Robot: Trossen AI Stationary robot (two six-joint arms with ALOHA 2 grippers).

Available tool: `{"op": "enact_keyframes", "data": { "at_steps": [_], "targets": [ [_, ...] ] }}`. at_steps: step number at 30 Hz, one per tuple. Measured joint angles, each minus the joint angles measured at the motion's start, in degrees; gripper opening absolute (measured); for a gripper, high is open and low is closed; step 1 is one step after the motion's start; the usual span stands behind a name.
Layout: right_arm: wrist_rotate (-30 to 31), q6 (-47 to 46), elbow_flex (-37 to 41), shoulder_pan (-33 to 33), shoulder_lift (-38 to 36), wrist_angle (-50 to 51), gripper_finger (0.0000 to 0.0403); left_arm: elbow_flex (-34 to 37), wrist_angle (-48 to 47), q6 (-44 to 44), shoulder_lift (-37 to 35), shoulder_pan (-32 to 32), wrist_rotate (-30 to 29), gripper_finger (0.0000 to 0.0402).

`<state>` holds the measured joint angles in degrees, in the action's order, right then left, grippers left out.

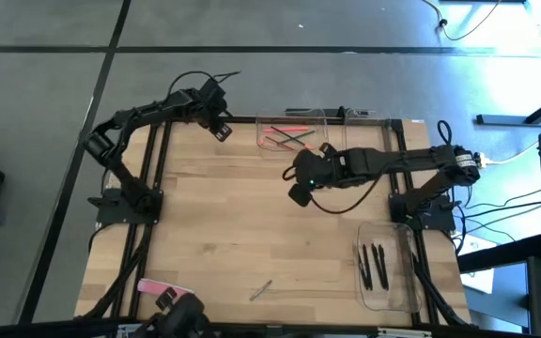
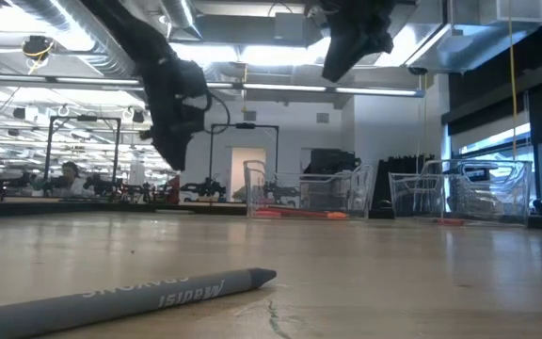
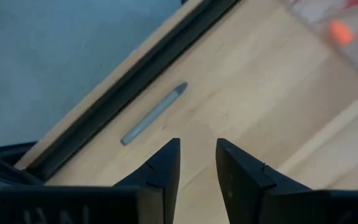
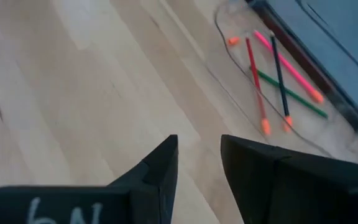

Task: Sort crayons/erasers/pens/pencils in bins
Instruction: Put the top gray crayon into the top right transparent bin

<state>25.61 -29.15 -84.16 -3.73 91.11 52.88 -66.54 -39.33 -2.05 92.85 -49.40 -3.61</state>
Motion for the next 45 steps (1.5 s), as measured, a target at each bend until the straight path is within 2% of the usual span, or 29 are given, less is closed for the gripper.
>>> {"op": "enact_keyframes", "data": {
  "at_steps": [10,14,19,28,34,45],
  "targets": [
    [-0.3,5.9,0.0,3.8,0.0,-3.1,0.0124,0.0,4.9,-1.2,6.2,-0.6,0.1,0.0093],
    [-0.3,6.1,0.0,5.5,0.0,-3.5,0.0124,0.0,7.5,-1.1,7.1,-0.6,0.1,0.0093],
    [-0.3,6.1,0.0,7.5,0.0,-3.5,0.0124,0.0,7.6,2.9,9.1,-0.6,0.1,0.0092],
    [-0.2,6.1,0.0,10.8,0.0,-5.4,0.0124,0.0,12.5,0.0,13.8,-0.6,-0.4,0.0092],
    [-0.2,5.9,0.0,11.8,0.0,-6.0,0.0124,0.0,13.6,-3.0,14.8,-1.6,-1.5,0.0092],
    [-0.2,5.7,0.0,12.0,0.0,-6.0,0.0124,0.0,14.6,-3.1,14.8,-4.3,-1.5,0.0092]
  ]
}}
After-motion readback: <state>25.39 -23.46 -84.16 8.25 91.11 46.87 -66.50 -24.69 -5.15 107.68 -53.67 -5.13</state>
